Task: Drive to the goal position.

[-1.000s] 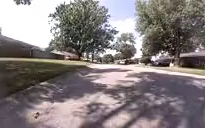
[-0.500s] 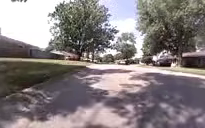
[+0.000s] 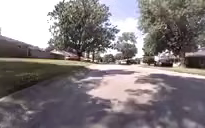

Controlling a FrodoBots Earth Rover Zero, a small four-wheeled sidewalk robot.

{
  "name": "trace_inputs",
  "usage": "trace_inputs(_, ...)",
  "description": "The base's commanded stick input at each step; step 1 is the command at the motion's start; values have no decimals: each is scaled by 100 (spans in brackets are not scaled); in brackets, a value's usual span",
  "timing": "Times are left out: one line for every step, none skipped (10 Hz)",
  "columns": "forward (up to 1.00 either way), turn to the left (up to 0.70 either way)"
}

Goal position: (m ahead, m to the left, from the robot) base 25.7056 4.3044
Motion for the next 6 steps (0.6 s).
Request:
trace_inputs(100,-36)
trace_inputs(100,-25)
trace_inputs(100,-6)
trace_inputs(100,0)
trace_inputs(100,0)
trace_inputs(100,0)
